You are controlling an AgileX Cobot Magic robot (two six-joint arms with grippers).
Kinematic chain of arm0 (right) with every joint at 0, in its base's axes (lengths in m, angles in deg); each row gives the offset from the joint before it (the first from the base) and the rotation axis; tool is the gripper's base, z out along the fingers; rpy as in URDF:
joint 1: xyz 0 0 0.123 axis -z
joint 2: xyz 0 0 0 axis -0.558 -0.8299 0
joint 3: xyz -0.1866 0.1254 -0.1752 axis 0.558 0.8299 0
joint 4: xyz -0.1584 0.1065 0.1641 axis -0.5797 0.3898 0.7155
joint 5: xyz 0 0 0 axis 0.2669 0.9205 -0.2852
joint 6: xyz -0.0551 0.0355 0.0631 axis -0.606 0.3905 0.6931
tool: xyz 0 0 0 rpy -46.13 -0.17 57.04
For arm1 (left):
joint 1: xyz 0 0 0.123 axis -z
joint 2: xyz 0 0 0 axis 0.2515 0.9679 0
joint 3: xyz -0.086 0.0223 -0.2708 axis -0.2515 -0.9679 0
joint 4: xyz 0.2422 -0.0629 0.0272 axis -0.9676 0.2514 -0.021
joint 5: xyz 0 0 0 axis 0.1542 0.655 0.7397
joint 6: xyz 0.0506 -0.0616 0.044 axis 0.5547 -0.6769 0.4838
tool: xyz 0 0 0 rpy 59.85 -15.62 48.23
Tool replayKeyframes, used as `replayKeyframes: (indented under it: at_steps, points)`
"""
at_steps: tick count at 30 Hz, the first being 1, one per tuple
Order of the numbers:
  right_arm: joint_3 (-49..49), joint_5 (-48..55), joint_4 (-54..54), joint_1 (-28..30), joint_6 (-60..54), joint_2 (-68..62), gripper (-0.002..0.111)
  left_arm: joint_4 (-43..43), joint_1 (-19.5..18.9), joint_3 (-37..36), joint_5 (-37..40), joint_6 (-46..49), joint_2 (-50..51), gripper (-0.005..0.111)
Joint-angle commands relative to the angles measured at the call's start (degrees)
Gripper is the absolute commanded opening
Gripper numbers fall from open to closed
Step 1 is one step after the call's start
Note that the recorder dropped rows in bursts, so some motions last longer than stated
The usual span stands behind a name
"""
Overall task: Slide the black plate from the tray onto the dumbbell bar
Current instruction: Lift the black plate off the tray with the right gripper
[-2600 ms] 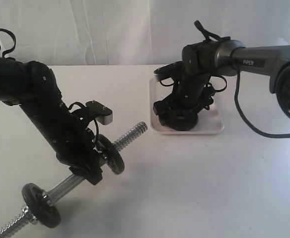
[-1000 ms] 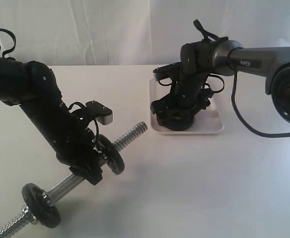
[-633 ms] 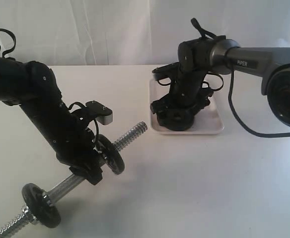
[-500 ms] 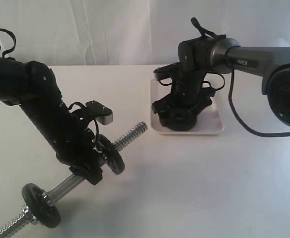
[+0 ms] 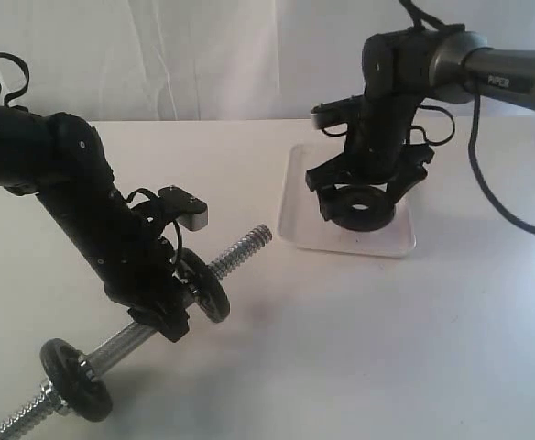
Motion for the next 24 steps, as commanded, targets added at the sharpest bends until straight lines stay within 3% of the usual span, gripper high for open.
replayKeyframes:
  at_steps: [1, 7, 11, 18, 24]
  points:
    - [0.06, 4.16, 6.15, 0.16, -4.33, 4.49, 0.000, 5.08, 0.22, 0.56, 1.31, -0.07, -2.43, 0.000]
    - [0.25, 8.22, 17.41, 1.38, -12.83, 12.37, 0.000, 5.08, 0.35, 0.56, 1.80, -0.03, -2.43, 0.000]
    - [4.77, 8.22, 18.08, 3.19, -13.34, 18.82, 0.000, 5.08, 0.35, 0.56, 2.10, 0.08, -2.43, 0.000]
    - [22.33, 8.22, 30.26, 9.30, -20.57, 33.45, 0.000, 5.08, 0.35, 0.56, 2.10, 0.08, -2.43, 0.000]
    - [36.56, 4.98, 33.01, 9.96, -22.96, 45.58, 0.000, 5.08, 0.35, 0.56, 4.61, 0.22, -2.58, 0.000]
